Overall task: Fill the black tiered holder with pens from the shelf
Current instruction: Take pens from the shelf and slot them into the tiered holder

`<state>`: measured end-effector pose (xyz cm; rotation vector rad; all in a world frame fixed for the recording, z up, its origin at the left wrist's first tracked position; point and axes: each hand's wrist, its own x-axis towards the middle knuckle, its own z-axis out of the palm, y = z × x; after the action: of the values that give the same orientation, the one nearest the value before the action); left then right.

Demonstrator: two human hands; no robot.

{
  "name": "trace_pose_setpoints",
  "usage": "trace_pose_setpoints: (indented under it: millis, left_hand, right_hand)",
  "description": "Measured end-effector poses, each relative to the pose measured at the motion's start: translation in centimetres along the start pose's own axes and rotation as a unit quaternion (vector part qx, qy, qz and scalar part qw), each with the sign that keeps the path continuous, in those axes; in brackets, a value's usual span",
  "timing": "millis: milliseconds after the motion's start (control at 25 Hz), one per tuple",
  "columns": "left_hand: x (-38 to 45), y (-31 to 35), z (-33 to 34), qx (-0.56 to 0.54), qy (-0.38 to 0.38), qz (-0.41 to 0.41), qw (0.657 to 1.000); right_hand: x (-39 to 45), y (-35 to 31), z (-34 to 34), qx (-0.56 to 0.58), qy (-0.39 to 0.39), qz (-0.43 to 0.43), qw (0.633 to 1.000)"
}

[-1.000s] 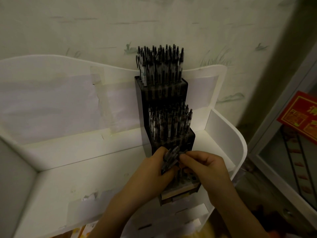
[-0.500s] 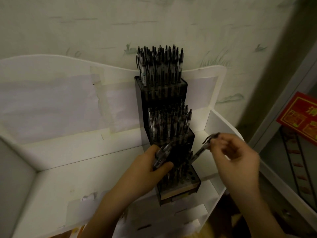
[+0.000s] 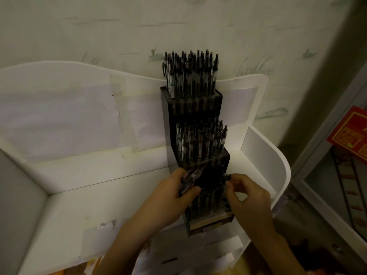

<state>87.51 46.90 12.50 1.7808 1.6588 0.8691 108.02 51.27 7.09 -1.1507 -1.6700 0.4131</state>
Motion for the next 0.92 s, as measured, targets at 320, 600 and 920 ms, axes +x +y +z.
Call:
trace_pose_setpoints:
  millis: [320, 600, 920]
  left_hand:
    - [-0.1, 0.0, 0.0, -0.005, 0.004, 0.008, 1.0]
    - [-0.2, 0.1, 0.0, 0.001, -0.002, 0.014, 1.0]
    - [-0.5, 0.7, 0.4, 0.0, -0.019, 0.023, 1.0]
  right_hand:
    - [-0.5, 0.9, 0.6, -0.004, 0.003, -0.003, 1.0]
    - [-1.0, 2.3, 1.2, -0.024, -0.073, 0.058, 0.995]
    - [-0.3, 0.9, 0.3, -0.069, -0.095, 0.076, 0.99]
